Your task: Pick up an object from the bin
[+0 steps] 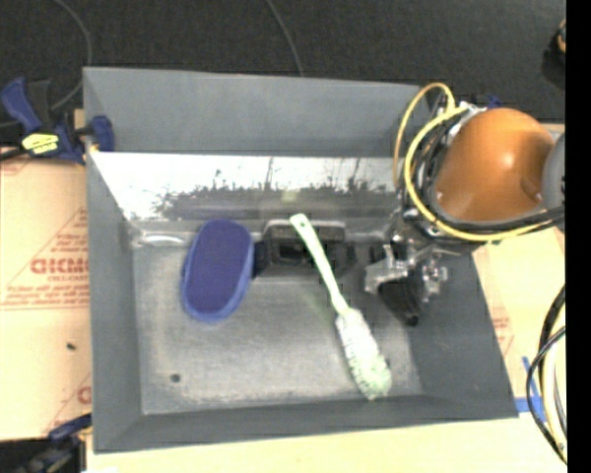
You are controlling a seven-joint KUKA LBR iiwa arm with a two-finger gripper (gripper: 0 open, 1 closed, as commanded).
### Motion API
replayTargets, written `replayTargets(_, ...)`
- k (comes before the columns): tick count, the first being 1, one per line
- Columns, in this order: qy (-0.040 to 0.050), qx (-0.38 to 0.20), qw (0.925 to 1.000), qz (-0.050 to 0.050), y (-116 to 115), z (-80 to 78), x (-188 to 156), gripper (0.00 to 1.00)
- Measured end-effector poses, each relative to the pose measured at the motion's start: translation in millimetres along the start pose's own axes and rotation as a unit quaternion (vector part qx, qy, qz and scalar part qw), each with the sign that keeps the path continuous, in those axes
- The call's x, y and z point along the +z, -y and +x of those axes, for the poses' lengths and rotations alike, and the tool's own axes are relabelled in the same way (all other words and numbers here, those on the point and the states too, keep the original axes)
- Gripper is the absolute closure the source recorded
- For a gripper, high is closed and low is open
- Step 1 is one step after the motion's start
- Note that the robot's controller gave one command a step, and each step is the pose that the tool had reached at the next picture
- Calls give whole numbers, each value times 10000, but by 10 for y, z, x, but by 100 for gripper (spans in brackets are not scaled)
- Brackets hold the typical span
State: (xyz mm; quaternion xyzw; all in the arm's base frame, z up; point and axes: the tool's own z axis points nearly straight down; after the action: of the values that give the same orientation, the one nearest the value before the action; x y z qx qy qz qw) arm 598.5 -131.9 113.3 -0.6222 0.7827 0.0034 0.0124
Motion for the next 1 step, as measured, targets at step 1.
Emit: replayTargets(1,3,11,10000,0,1,-4,-215,100)
